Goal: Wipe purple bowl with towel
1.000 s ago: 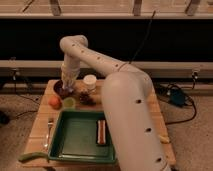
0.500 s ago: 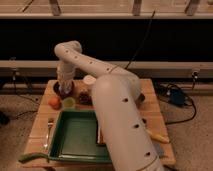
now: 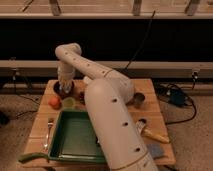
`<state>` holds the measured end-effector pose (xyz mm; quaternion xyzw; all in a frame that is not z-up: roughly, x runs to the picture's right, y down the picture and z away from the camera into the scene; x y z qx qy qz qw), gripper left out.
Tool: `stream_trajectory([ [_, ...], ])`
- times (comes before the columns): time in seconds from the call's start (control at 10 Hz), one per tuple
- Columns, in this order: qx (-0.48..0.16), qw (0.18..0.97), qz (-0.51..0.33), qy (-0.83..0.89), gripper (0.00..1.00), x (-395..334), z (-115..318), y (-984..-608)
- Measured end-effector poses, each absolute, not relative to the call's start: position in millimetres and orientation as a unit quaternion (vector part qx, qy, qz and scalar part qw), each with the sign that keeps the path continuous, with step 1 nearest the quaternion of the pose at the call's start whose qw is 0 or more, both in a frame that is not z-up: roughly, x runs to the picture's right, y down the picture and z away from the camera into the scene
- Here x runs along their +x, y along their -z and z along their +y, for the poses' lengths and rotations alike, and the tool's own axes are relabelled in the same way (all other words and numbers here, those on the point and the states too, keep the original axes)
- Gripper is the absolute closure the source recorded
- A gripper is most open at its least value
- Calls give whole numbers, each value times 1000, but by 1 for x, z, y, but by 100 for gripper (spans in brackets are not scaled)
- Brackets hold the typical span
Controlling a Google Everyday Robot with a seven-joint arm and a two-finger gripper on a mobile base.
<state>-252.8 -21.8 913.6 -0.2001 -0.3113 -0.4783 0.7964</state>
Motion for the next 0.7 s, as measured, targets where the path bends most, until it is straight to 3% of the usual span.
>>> stream_trajectory([
  [0.3, -195, 800, -308, 477, 100, -262, -26, -926],
  [0.7, -165, 783, -331, 501, 100, -293, -31, -903],
])
